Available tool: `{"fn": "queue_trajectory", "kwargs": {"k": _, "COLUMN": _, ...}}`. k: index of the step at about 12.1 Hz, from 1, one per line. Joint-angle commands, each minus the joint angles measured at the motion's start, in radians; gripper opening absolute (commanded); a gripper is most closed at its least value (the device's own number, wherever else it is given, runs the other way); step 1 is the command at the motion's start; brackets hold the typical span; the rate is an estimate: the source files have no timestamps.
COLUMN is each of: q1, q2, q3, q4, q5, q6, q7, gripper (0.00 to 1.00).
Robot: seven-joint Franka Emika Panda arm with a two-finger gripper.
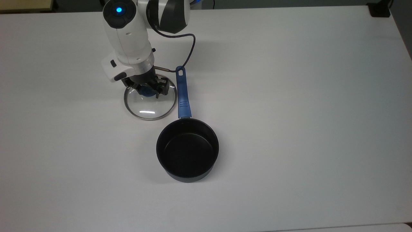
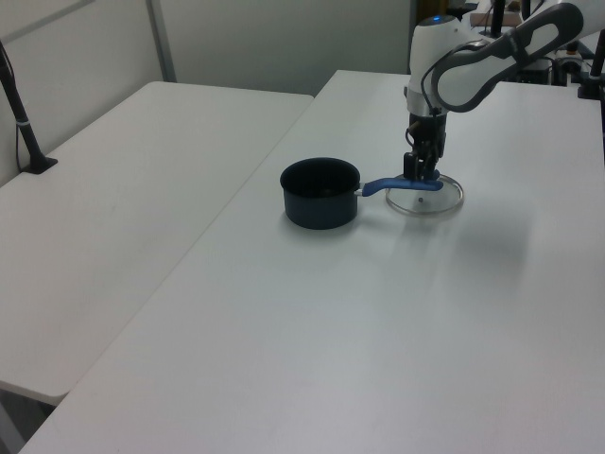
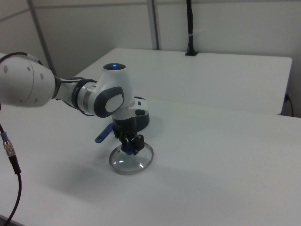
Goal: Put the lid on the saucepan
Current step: 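Lower the gripper onto the glass lid and grasp its blue knob, then lift the glass lid and carry it over the black saucepan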
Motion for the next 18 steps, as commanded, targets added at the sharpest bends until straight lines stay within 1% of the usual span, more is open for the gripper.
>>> {"fn": "queue_trajectory", "kwargs": {"k": 1, "q1": -0.023, "q2": -0.029, "q3": -0.008, "q4": 0.003, "q5": -0.012, "q6": -0.043, "q7": 0.006, "gripper": 0.42}}
{"fn": "queue_trajectory", "kwargs": {"k": 2, "q1": -0.03, "q2": -0.029, "q3": -0.008, "q4": 0.043, "q5": -0.029, "q6": -0.074, "q7": -0.011, "gripper": 0.42}}
{"fn": "queue_trajectory", "kwargs": {"k": 4, "q1": -0.051, "q2": -0.009, "q3": -0.008, "q4": 0.159, "q5": -0.037, "q6": -0.115, "q7": -0.057, "gripper": 0.42}}
{"fn": "queue_trajectory", "kwargs": {"k": 6, "q1": -0.039, "q2": 0.043, "q3": -0.008, "q4": 0.291, "q5": -0.037, "q6": -0.122, "q7": -0.06, "gripper": 0.43}}
{"fn": "queue_trajectory", "kwargs": {"k": 7, "q1": -0.019, "q2": 0.073, "q3": -0.008, "q4": 0.358, "q5": -0.034, "q6": -0.123, "q7": -0.054, "gripper": 0.43}}
{"fn": "queue_trajectory", "kwargs": {"k": 8, "q1": 0.01, "q2": 0.098, "q3": -0.008, "q4": 0.406, "q5": -0.035, "q6": -0.123, "q7": -0.049, "gripper": 0.43}}
{"fn": "queue_trajectory", "kwargs": {"k": 9, "q1": 0.045, "q2": 0.116, "q3": -0.009, "q4": 0.432, "q5": -0.035, "q6": -0.114, "q7": -0.043, "gripper": 0.43}}
{"fn": "queue_trajectory", "kwargs": {"k": 10, "q1": 0.082, "q2": 0.139, "q3": -0.014, "q4": 0.48, "q5": -0.035, "q6": -0.113, "q7": -0.033, "gripper": 0.43}}
{"fn": "queue_trajectory", "kwargs": {"k": 11, "q1": 0.126, "q2": 0.165, "q3": -0.032, "q4": 0.52, "q5": -0.035, "q6": -0.108, "q7": -0.005, "gripper": 0.43}}
{"fn": "queue_trajectory", "kwargs": {"k": 12, "q1": 0.177, "q2": 0.187, "q3": -0.066, "q4": 0.558, "q5": -0.034, "q6": -0.093, "q7": 0.024, "gripper": 0.43}}
{"fn": "queue_trajectory", "kwargs": {"k": 13, "q1": 0.223, "q2": 0.201, "q3": -0.091, "q4": 0.581, "q5": -0.034, "q6": -0.064, "q7": 0.047, "gripper": 0.43}}
{"fn": "queue_trajectory", "kwargs": {"k": 14, "q1": 0.249, "q2": 0.209, "q3": -0.095, "q4": 0.581, "q5": -0.035, "q6": -0.025, "q7": 0.056, "gripper": 0.43}}
{"fn": "queue_trajectory", "kwargs": {"k": 15, "q1": 0.265, "q2": 0.219, "q3": -0.095, "q4": 0.583, "q5": -0.037, "q6": -0.007, "q7": 0.056, "gripper": 0.43}}
{"fn": "queue_trajectory", "kwargs": {"k": 17, "q1": 0.27, "q2": 0.238, "q3": -0.094, "q4": 0.583, "q5": -0.039, "q6": 0.013, "q7": 0.055, "gripper": 0.44}}
{"fn": "queue_trajectory", "kwargs": {"k": 18, "q1": 0.271, "q2": 0.244, "q3": -0.094, "q4": 0.581, "q5": -0.039, "q6": 0.015, "q7": 0.055, "gripper": 0.46}}
